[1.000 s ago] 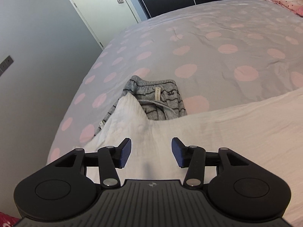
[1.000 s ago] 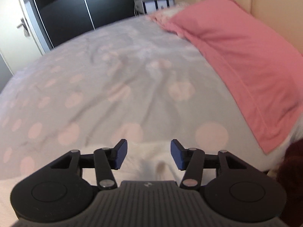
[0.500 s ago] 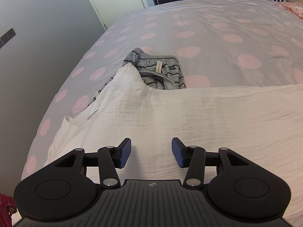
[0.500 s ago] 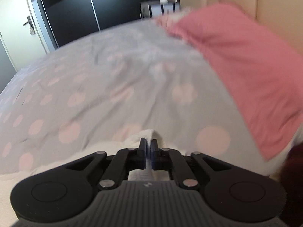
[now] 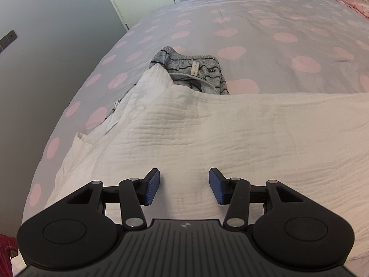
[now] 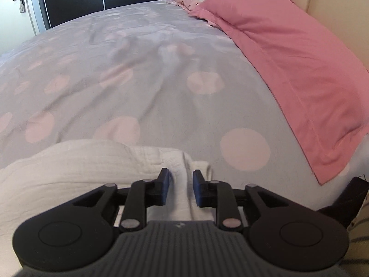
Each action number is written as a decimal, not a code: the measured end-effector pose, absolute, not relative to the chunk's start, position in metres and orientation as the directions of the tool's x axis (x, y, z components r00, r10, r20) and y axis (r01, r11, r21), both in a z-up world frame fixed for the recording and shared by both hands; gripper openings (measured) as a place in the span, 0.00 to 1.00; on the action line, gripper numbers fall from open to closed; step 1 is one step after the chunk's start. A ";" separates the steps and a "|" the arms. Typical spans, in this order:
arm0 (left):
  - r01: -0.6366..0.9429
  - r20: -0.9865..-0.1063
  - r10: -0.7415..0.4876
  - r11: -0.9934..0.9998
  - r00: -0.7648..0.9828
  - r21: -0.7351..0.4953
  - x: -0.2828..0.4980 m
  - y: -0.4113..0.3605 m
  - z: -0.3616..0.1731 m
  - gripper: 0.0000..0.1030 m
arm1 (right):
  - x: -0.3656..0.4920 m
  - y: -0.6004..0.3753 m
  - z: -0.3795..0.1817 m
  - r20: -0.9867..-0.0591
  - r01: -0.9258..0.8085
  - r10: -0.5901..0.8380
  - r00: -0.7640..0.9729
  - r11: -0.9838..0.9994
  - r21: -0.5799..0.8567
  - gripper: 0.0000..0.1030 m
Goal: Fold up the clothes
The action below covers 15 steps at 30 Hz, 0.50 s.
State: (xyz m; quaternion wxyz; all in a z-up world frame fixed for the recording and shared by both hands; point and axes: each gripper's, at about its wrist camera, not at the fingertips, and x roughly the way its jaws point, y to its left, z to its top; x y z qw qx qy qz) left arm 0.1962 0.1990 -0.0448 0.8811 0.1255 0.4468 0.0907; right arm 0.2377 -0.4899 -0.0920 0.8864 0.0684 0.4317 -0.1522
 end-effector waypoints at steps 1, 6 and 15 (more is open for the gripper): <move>-0.057 -0.760 0.270 0.954 0.592 0.294 0.195 0.202 -0.041 0.44 | 0.237 -0.488 -0.087 -0.777 0.333 -0.220 0.589 0.943 -0.015 0.32; -0.150 -0.717 0.295 0.954 0.632 0.260 0.185 0.231 -0.013 0.45 | 0.233 -0.468 -0.059 -0.717 0.312 -0.258 0.648 0.948 -0.060 0.52; -0.324 -0.744 0.294 0.940 0.600 0.110 0.159 0.296 -0.013 0.55 | 0.237 -0.419 -0.047 -0.681 0.159 -0.189 0.708 0.981 -0.108 0.56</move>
